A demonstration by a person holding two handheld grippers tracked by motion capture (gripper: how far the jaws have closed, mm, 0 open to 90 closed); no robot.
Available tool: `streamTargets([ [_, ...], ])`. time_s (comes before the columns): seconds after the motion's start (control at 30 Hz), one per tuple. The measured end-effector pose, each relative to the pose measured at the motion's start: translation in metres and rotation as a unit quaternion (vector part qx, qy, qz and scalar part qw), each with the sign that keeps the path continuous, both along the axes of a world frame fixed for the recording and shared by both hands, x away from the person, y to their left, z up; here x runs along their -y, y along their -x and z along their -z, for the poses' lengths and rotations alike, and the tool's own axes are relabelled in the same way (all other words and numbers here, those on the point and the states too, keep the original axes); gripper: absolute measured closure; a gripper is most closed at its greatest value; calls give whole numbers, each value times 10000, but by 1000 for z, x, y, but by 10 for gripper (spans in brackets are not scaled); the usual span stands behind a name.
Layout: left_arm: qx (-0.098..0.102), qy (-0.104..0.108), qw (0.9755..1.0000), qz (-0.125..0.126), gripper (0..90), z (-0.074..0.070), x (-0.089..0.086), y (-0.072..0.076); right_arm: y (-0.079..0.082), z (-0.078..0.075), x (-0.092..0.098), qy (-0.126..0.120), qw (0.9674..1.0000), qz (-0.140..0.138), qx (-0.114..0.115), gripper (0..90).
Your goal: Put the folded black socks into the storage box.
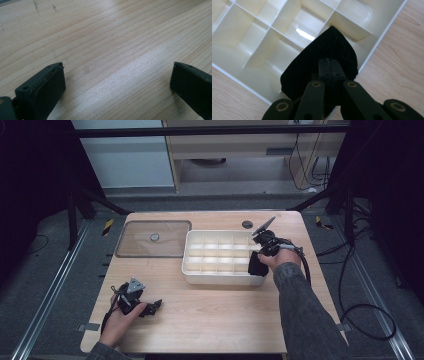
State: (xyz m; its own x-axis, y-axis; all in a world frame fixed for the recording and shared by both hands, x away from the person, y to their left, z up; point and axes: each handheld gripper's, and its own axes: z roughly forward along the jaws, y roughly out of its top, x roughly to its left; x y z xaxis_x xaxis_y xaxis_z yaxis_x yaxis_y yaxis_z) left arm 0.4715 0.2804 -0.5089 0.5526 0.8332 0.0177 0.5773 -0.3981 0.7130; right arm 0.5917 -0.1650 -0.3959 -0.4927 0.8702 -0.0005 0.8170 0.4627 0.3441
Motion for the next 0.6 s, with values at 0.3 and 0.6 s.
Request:
streamTargets([
  [0.3, 2, 0, 10000, 0, 0, 0, 0, 0, 4, 6, 0, -12, 10000, -6, -54, 900],
  [0.6, 1, -1, 10000, 1, 0, 0, 0, 0, 9, 13, -1, -52, 9998, -65, -172, 900],
])
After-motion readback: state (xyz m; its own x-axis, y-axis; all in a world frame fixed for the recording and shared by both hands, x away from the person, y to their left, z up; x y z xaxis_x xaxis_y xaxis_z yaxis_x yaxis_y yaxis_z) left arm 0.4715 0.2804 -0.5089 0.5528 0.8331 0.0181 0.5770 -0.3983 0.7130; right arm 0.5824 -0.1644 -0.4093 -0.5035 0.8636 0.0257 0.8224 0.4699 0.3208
